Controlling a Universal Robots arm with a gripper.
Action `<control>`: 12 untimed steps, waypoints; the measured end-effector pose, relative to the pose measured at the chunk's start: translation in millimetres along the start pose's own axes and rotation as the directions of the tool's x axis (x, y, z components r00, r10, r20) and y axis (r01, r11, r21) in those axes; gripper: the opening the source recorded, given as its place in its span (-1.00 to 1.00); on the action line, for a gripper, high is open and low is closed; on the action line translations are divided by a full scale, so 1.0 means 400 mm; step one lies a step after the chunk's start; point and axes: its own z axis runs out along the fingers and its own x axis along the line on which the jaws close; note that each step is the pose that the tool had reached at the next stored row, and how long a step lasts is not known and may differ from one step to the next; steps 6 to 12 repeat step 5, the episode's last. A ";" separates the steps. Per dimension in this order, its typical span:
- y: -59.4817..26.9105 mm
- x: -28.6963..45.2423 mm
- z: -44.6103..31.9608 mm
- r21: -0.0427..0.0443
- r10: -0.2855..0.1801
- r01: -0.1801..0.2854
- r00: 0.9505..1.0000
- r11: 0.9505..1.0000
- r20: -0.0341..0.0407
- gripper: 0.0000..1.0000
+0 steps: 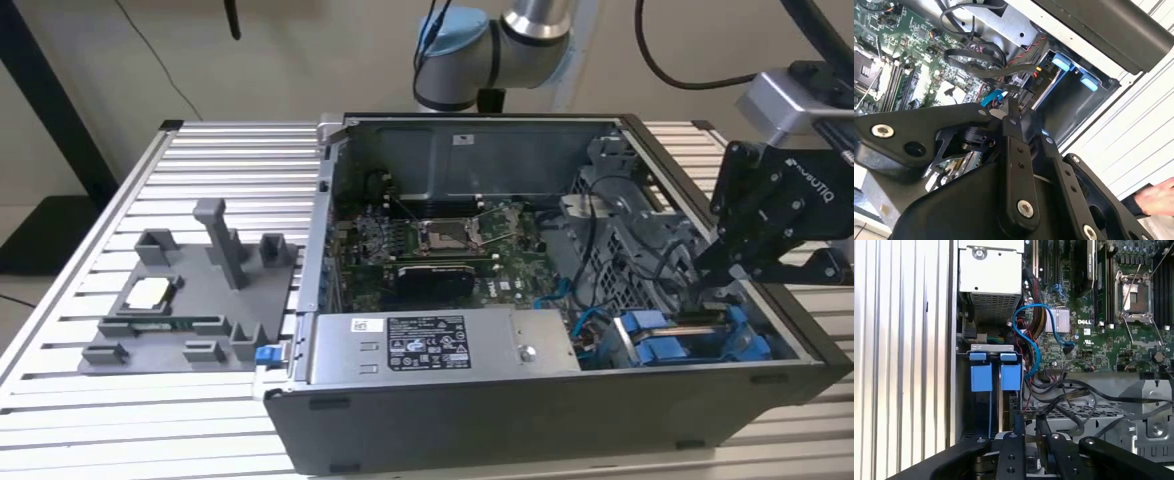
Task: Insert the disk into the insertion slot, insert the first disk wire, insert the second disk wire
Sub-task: 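Insert the second disk wire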
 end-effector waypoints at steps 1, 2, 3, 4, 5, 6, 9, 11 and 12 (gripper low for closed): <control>0.000 0.000 0.000 0.000 0.000 0.000 1.000 1.000 0.000 -0.51; 0.000 0.000 0.000 0.000 0.000 0.000 1.000 1.000 0.001 -0.51; 0.000 0.000 0.000 0.000 0.000 0.000 1.000 1.000 0.001 -0.51; 0.000 0.000 0.000 0.000 0.000 0.000 1.000 1.000 0.002 -0.51; 0.000 0.000 0.000 0.000 0.000 0.000 1.000 1.000 0.002 -0.51; 0.000 0.000 0.000 0.000 0.000 0.000 1.000 1.000 0.002 -0.51; 0.000 0.000 0.000 0.000 0.000 0.000 1.000 1.000 0.002 -0.51; 0.000 0.000 0.000 0.000 0.000 0.000 1.000 1.000 0.002 -0.51; 0.000 0.000 0.000 0.000 0.000 0.000 1.000 1.000 0.002 -0.51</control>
